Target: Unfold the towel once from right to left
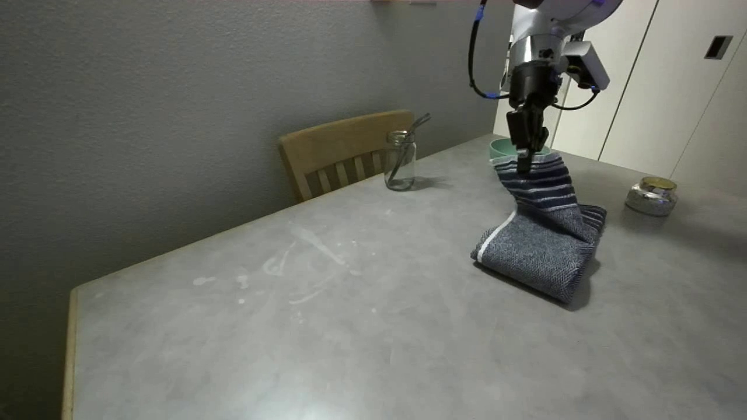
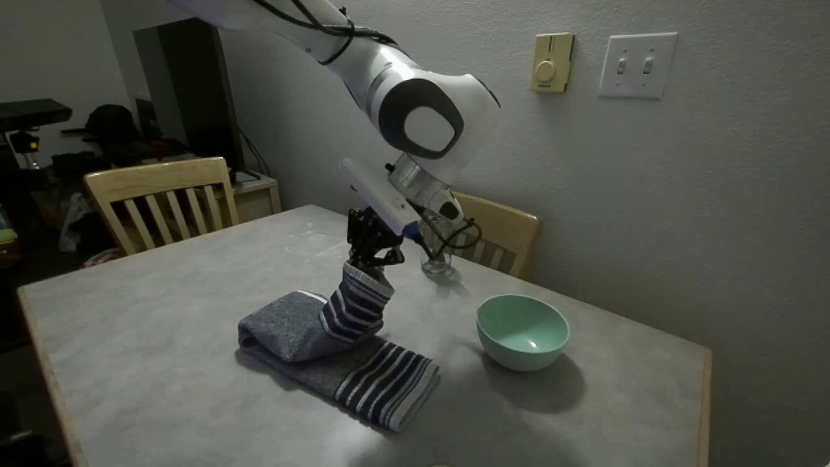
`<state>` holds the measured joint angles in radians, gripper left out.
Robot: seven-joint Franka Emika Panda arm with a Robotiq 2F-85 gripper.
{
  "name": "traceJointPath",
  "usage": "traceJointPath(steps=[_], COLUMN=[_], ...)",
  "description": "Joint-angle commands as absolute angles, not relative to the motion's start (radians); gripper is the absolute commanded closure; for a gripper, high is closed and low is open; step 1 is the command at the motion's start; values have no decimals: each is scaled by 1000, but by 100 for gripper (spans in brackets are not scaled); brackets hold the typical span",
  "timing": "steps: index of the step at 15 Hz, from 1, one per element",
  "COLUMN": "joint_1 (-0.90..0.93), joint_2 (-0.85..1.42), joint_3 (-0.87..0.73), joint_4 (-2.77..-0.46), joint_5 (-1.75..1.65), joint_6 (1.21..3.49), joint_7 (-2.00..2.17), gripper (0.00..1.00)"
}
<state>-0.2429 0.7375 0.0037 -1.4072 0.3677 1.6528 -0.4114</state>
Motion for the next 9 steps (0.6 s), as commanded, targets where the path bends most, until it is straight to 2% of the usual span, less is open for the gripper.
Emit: traceJointPath(steps=[1,9], joint_1=[-200,-101], joint_2=[714,698], joint_3=[23,69], joint_4=[-1420,-1405], joint_5=[342,336], joint_6=[1665,1657], joint_7=[-355,-293], gripper=[99,99])
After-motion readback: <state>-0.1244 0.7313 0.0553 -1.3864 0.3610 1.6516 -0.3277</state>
